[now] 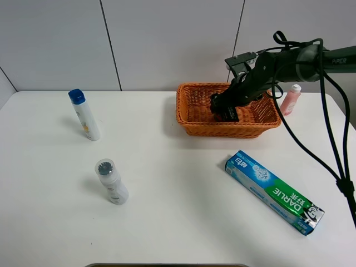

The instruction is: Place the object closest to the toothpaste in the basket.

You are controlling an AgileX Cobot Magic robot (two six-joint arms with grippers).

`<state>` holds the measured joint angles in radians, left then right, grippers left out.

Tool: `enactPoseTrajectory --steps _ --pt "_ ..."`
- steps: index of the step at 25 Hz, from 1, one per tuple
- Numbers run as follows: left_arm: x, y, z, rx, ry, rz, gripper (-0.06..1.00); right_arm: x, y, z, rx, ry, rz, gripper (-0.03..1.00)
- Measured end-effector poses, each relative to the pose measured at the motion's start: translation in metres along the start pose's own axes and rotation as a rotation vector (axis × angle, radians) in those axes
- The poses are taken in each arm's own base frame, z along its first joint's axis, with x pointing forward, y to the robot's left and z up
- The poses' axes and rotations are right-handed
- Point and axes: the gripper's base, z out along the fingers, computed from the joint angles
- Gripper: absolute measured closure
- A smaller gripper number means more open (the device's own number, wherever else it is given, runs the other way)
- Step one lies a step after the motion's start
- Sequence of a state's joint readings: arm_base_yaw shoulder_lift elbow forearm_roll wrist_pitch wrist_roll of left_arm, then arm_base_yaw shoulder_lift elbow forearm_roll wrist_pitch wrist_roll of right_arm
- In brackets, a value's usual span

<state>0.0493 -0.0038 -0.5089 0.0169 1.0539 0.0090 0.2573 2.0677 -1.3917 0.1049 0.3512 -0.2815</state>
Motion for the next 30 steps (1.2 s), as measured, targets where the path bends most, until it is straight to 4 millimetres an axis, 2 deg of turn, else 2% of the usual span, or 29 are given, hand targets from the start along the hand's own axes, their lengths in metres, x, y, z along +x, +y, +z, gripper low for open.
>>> enactPoseTrajectory --steps 6,11,17,22,26,30 --pt "0.0 0.0 0.0 0.0 0.0 0.0 0.0 -0.002 0.0 -0.009 -0.004 0.01 0.011 -0.02" --pt "0.0 0.0 0.0 0.0 0.0 0.0 0.0 -0.018 -0.001 -0.049 0.0 -0.038 0.013 -0.02" --pt "0.0 0.0 0.0 0.0 0.0 0.0 0.0 -0.039 -0.002 -0.121 0.011 -0.147 0.027 -0.02" --pt "0.0 0.0 0.0 0.0 0.0 0.0 0.0 -0.047 0.0 -0.186 0.022 -0.252 0.043 -0.02" --pt "0.0 0.0 0.0 0.0 0.0 0.0 0.0 -0.045 0.002 -0.239 0.028 -0.323 0.036 -0.02" --pt "0.0 0.0 0.0 0.0 0.0 0.0 0.0 -0.035 0.007 -0.289 0.03 -0.363 0.027 -0.02"
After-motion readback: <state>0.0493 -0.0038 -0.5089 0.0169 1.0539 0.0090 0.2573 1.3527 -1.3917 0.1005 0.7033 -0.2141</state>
